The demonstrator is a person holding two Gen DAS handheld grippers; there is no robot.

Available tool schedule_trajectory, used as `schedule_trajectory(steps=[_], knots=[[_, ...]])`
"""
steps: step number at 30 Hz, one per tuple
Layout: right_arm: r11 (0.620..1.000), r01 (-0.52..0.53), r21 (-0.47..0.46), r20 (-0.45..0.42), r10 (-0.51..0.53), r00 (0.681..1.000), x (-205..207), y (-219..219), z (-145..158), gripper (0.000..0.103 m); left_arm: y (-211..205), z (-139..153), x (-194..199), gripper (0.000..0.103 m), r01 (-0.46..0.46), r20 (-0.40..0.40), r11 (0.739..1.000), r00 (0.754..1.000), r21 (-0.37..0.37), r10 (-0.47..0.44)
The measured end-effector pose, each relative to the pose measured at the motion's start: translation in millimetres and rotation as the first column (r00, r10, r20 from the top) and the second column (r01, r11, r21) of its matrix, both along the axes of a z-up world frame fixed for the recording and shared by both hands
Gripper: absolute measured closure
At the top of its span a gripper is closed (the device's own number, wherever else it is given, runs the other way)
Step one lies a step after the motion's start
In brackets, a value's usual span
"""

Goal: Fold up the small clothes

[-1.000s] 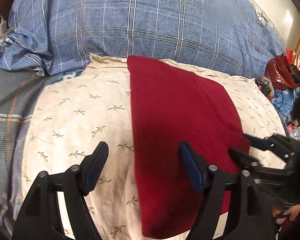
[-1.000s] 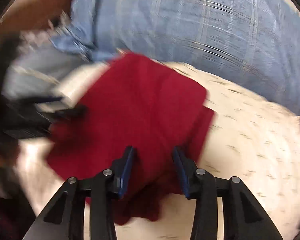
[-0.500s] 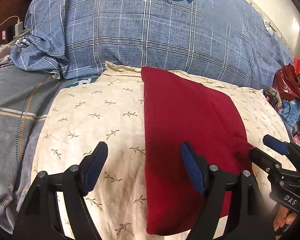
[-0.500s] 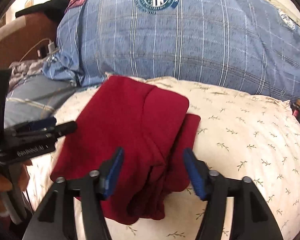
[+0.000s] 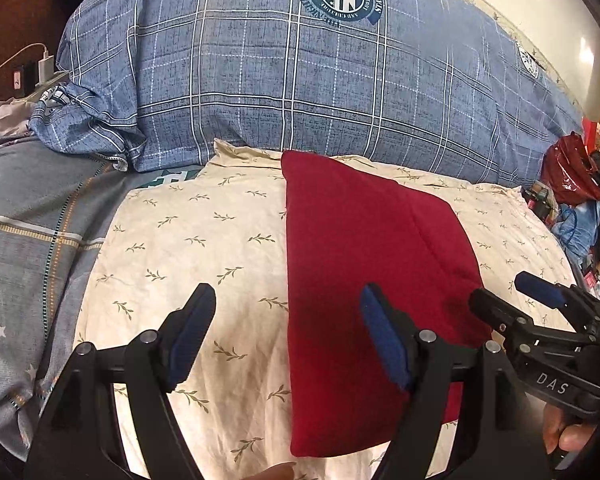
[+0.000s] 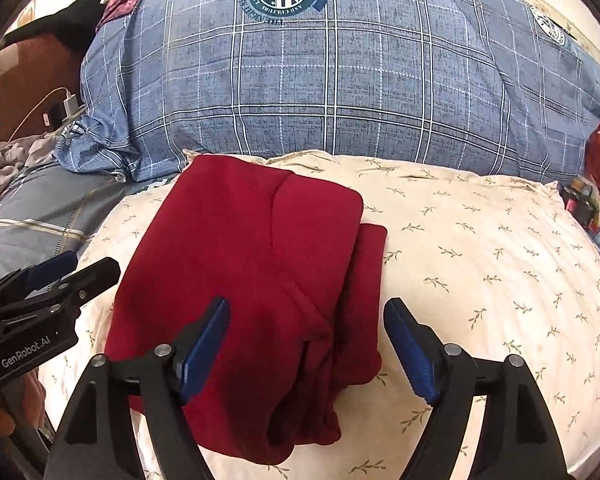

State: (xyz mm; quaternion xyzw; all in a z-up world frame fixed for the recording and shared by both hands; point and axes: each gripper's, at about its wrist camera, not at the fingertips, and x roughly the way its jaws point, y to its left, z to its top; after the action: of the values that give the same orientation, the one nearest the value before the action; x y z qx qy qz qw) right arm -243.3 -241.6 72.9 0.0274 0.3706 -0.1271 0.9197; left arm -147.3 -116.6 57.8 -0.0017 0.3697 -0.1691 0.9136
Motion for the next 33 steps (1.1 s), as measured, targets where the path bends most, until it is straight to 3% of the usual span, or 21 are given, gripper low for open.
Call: schedule_trajectory(steps=[5,33], knots=[[1.000,0.016,0.011,0.004,-0.016,1.000,0.4,-2.5,0.4,0.018,-1.3,-0.6,-1.8,0.028,0.000,0.012,1.000,1.000,0.004,0.000],[0.999,0.017,0.034,-0.038,-0.015,0.999,17.1,-11.1,-8.9,0.018,-3.1,-16.5,10.2,0.028,-0.016,-0.018,1.000,1.000,0.013,0.017]])
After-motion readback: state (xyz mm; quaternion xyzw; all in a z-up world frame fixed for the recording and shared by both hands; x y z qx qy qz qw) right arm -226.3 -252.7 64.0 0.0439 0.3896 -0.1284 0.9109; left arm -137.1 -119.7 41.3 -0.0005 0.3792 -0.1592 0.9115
